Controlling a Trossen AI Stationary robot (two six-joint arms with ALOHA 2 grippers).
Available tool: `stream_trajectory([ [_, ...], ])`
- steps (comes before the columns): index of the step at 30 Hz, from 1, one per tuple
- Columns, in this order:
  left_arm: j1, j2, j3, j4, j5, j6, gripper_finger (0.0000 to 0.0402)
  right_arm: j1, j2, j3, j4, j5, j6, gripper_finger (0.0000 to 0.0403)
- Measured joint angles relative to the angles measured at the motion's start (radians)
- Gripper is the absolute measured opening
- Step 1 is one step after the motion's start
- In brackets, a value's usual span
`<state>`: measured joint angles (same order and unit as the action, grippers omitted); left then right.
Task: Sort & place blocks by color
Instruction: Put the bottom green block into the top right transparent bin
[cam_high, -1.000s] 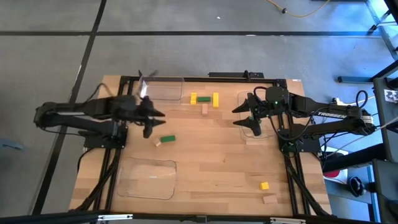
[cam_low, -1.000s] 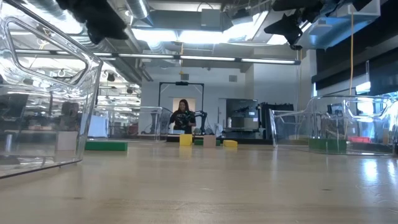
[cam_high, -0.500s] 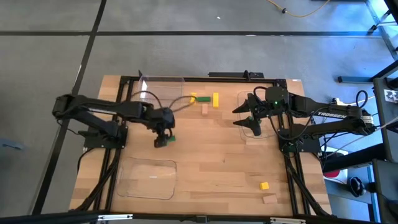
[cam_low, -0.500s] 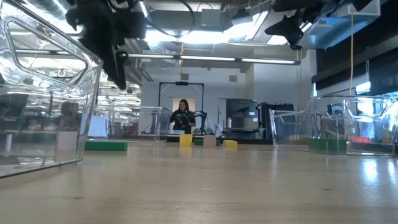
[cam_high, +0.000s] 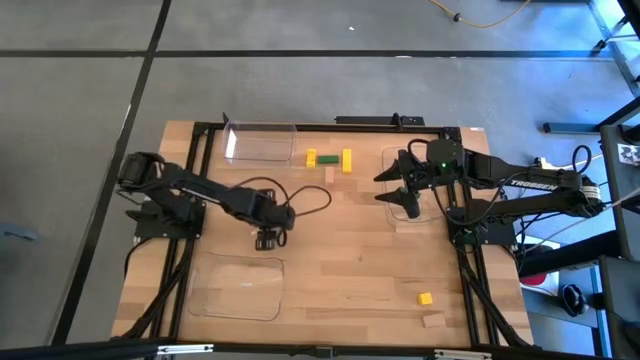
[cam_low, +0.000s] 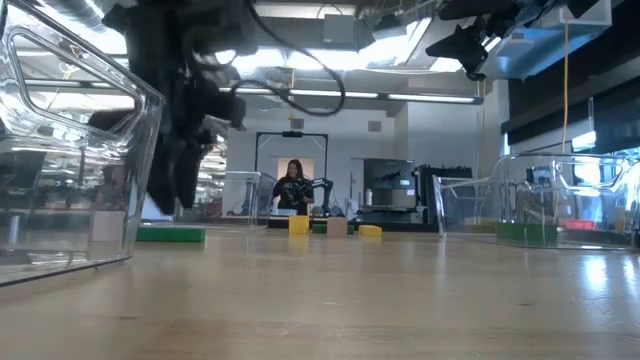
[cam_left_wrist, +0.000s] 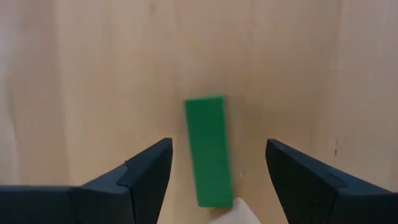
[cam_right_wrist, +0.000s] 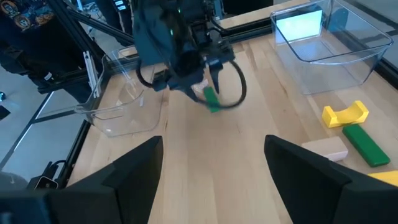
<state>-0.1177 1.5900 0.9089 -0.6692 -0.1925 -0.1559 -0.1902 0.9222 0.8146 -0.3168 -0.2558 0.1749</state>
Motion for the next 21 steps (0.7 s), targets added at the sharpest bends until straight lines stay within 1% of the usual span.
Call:
stream_trajectory([
  [4,0.003,0.056,0.000,-0.020,-0.015,-0.017,0.0250,0.000,0.000,0.000,0.000,0.000,0.000,0.0283],
  [10,0.031,0.065,-0.010,-0.031,-0.049,-0.025,0.0250,0.000,0.000,0.000,0.000,0.000,0.000,0.0283],
  [12,0.046,0.065,-0.030,-0.032,-0.029,-0.025,0.0250,0.000,0.000,0.000,0.000,0.000,0.000,0.0283],
  [14,0.059,0.059,-0.053,-0.024,0.022,-0.025,0.0250,0.000,0.000,0.000,0.000,0.000,0.000,0.0283],
  [16,0.070,0.057,-0.075,-0.012,0.052,-0.006,0.0250,0.000,0.000,0.000,0.000,0.000,0.000,0.0283],
  [21,0.083,0.057,-0.084,-0.002,0.068,0.049,0.0250,0.000,0.000,0.000,0.000,0.001,0.000,0.0283],
])
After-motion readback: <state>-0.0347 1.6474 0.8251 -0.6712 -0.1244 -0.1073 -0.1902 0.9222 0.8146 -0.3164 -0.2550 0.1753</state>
